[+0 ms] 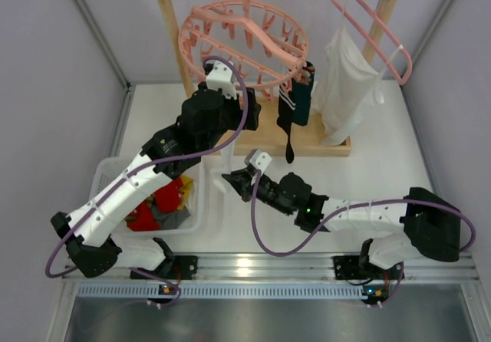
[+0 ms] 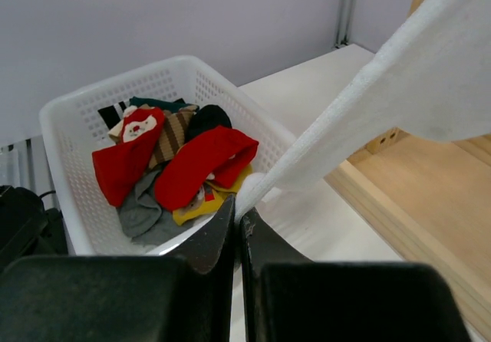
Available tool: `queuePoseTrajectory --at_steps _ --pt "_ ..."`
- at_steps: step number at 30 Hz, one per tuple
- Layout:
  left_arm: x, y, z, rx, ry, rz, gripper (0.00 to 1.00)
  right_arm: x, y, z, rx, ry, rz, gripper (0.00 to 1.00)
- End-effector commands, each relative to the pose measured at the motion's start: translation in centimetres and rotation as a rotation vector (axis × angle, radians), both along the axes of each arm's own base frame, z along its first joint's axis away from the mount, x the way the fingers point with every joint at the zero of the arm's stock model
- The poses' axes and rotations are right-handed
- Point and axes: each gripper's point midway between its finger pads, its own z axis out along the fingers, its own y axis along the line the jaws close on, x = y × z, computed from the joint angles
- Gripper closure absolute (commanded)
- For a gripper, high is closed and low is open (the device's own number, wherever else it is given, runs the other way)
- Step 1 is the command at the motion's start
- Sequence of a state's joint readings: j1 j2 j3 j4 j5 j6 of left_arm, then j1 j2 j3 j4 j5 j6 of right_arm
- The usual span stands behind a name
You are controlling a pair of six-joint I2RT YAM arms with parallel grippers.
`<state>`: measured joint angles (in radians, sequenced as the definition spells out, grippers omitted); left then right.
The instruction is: Remove the socks clipped to the hanger
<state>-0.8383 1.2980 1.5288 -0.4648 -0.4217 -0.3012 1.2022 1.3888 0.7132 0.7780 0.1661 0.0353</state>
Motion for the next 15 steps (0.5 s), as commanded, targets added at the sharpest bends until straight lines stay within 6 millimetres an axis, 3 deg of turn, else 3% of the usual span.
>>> queuePoseTrajectory --at_steps 1,15 --pt "0.4 -0.6 3.0 -0.08 -0.089 -0.031 0.17 -1.6 0.3 2.5 0.074 -0.04 0.077 1.0" --pt "2.5 -0.5 2.9 -0.096 -0.139 0.001 0.34 -3.1 0.7 2.4 0.059 -0.066 0.164 1.0"
